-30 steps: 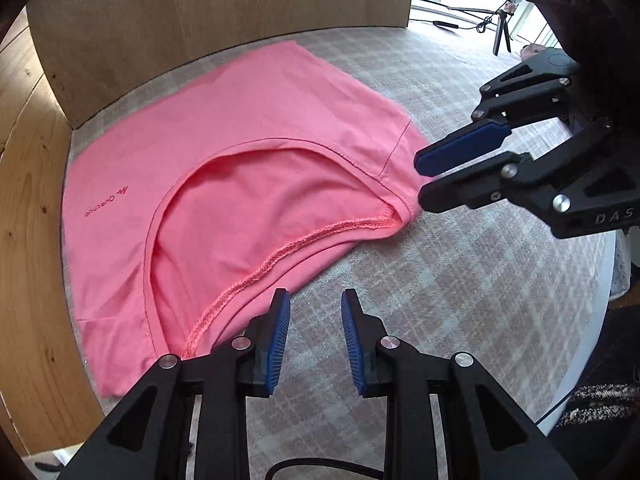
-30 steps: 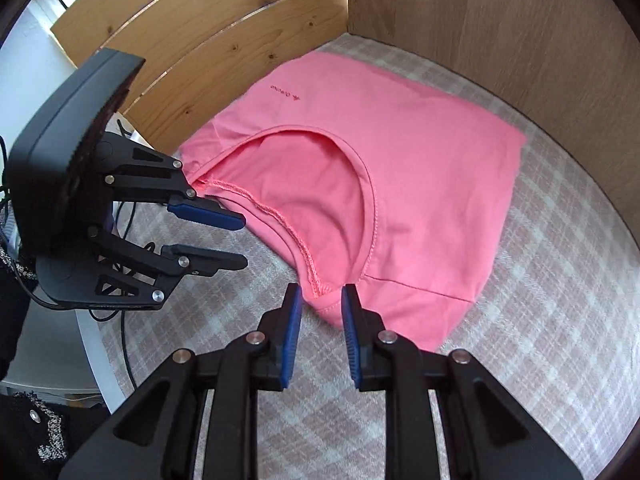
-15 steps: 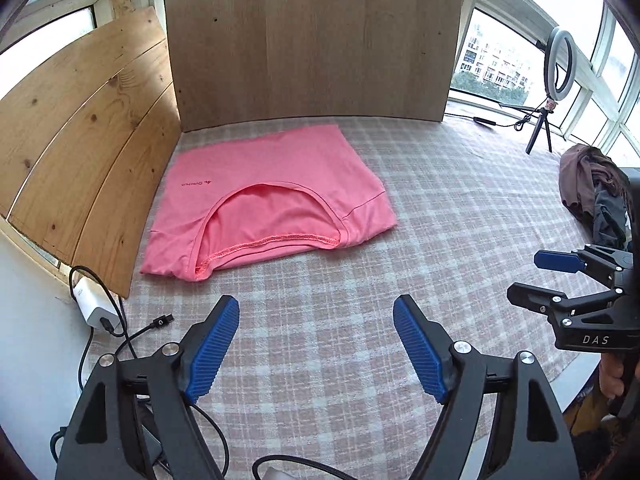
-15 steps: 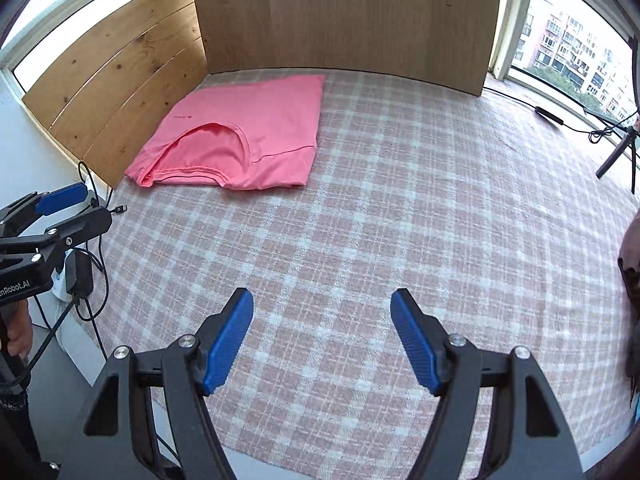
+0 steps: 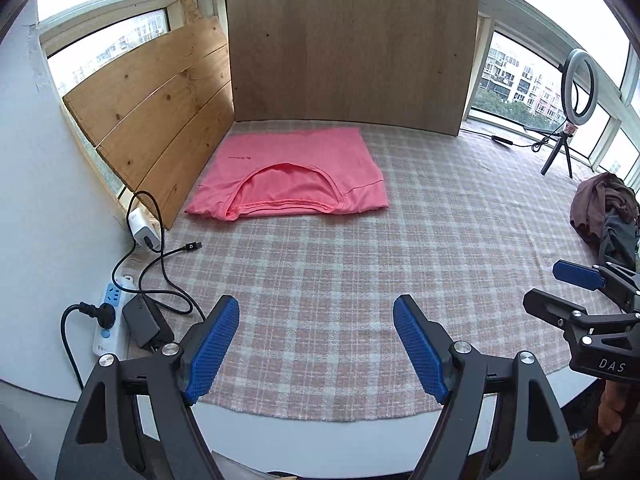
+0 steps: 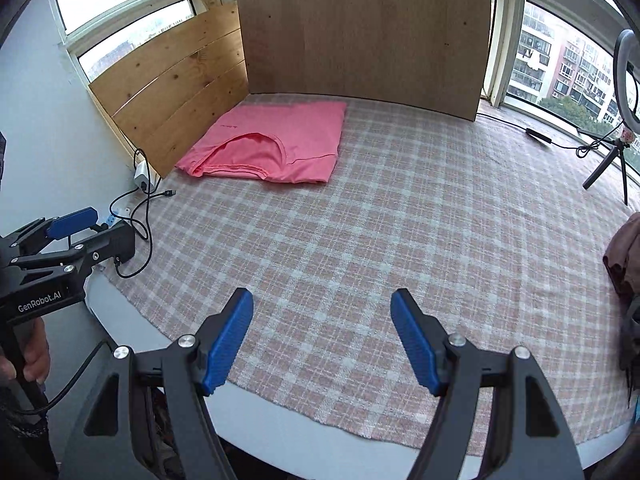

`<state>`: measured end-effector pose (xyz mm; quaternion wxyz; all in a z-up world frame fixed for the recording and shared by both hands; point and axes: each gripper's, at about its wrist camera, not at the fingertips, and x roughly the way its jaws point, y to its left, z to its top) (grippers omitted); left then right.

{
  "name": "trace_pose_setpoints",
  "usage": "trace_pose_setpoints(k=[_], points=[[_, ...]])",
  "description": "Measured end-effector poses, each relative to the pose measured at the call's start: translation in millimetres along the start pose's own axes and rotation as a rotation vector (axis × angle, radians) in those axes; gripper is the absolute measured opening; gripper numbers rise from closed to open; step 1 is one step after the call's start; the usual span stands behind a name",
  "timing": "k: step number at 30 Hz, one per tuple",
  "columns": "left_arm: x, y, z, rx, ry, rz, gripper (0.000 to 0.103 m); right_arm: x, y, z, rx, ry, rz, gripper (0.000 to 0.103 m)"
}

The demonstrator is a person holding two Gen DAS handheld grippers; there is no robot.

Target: Fold clothes

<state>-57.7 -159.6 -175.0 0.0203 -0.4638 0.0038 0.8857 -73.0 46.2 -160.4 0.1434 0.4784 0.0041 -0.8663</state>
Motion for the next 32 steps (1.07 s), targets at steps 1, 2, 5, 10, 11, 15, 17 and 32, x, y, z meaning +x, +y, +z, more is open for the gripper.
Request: trace_pose_setpoints(k=[1,2,5,10,11,15,17,32], points=[[-7.5,-4.8,-5.2,-0.007,-0.005,0.009,0.078,-7.5,-2.2,-4.7,-0.003,-0.006,0.005,0.071],[-15.0,-9.9,-10.5,-0.013,-0.010,0.017,0.078,-14.3,-4.4,-10.2,-0.008,-0.012,0.008,0.071],[-36.7,-27.5,-26.5,-0.033,-0.027,0.034,0.078,-32.2,-11.5,-28.1,-0.027,-0.033,-0.004,0.071],[-72.0,-52.8,-45.5,-0.067,-0.072,0.054,0.078,-57.9,-28.1,-59.6,-0.040,-0.044,-0.003,0.071],[-77.8,-58.3,-48.1,-0.066,-0.077,0.047,0.078,-62.6,-31.9,-65.0,-0.041,-0.045,-0.003,0.071],[-100.0,-84.2,-56.6,-0.033,-0.100,0.035,0.078,-81.8,-48.0,-80.8,-0.038,-0.063,-0.016,0.071],[-109.7,-96.9,-59.9,-0.018,-0.113,0.037,0.079,-91.3,-56.0,-86.0,-0.030,-0.074,-0.017,0.071],[-147.0,-125.3,-71.5,-0.019,-0.201,0.052,0.079,-120.6,-77.1,-107.9,-0.055,-0.094,-0.029,0.071]])
